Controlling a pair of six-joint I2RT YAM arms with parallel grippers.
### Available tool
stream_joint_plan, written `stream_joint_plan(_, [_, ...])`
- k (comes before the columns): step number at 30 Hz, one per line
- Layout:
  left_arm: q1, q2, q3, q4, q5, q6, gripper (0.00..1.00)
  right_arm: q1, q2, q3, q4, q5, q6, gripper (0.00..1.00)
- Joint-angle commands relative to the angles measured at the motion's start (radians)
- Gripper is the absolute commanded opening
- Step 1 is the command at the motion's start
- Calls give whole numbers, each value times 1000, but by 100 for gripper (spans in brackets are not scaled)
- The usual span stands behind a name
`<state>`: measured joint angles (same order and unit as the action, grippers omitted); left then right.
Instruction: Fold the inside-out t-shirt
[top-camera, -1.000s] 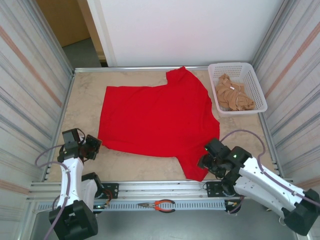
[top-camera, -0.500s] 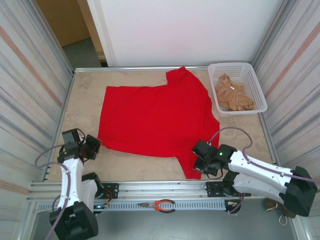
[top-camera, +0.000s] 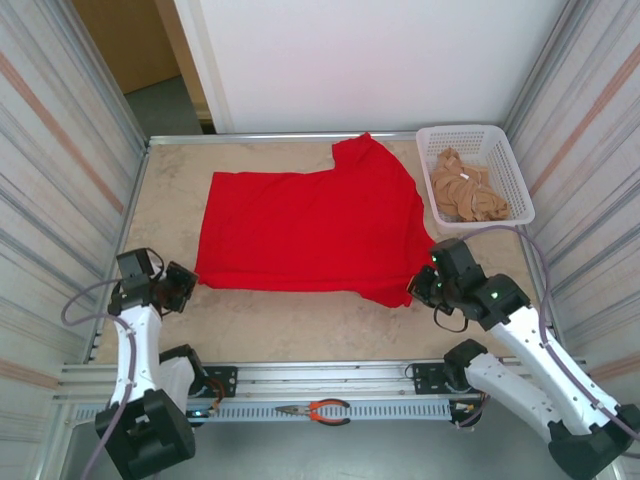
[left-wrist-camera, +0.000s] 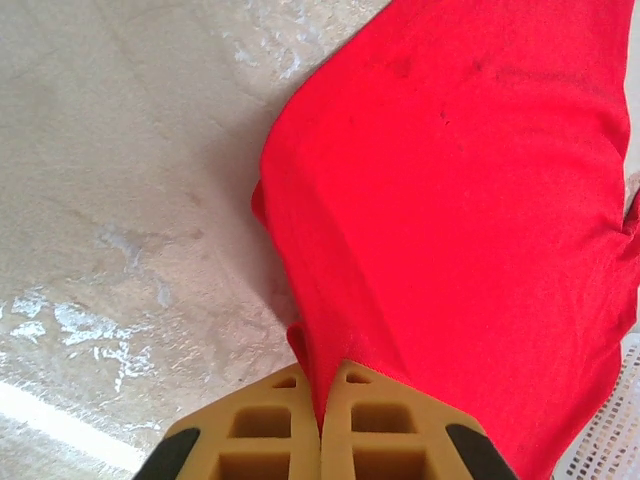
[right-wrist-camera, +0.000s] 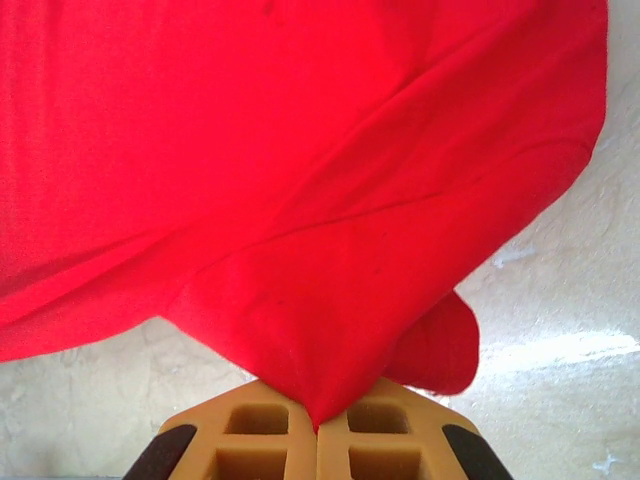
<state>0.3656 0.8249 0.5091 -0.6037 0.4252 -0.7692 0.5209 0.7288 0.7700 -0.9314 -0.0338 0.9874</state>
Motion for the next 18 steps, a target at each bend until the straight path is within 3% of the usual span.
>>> stream_joint_plan(1, [10,35,41,6,-7,56,0,-62,12,35,21,-69,-87,0])
stream_joint_plan(9, [11,147,105,62,2,84,0,-151,106,56,151,-122,-123,0])
stream_joint_plan(18, [7,378,197,174,64,110,0,-270,365,140,308,-192,-194,0])
